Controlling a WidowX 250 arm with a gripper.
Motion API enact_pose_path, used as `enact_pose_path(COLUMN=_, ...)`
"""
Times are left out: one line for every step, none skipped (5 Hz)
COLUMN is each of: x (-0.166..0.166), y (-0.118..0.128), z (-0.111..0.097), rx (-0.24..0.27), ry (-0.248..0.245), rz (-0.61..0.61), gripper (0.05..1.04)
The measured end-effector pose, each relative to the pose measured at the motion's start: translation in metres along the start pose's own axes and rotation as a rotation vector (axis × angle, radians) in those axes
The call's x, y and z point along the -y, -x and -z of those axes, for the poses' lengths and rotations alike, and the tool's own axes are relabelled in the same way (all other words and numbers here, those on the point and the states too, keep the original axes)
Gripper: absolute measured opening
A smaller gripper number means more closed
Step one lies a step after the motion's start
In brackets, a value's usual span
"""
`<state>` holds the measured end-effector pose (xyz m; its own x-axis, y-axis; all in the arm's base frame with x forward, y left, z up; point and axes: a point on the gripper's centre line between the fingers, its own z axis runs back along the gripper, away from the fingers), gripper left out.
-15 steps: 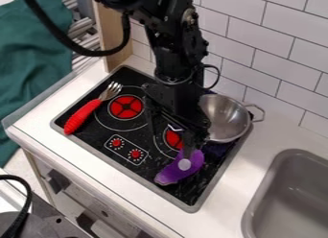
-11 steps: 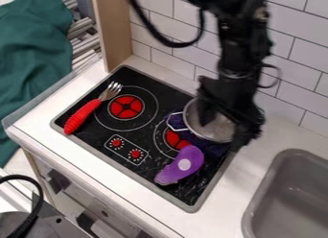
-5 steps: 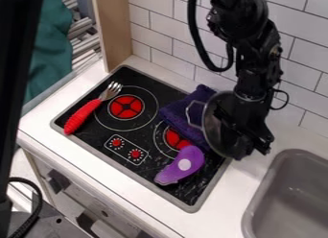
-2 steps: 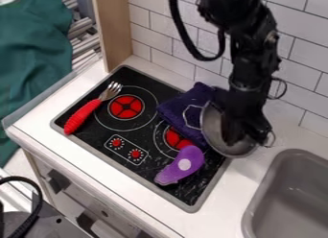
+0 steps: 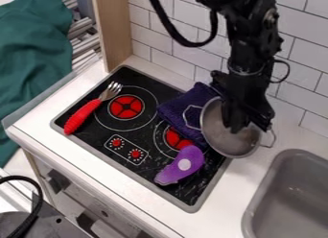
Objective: Put the silver pot on the left side of the purple cloth.
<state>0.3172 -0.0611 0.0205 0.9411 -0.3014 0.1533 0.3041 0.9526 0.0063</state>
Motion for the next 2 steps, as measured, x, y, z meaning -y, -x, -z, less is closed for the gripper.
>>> enact_pose_path(x=0.0023, y=0.0106, z=0.0010, rx=-0.041, ry=0.006, rz=0.027, gripper=0.464)
enact_pose_path(x=0.0073, y=0.0172, z=0.0049, rx=-0.055, ry=0.027, rz=0.042, gripper=0.786)
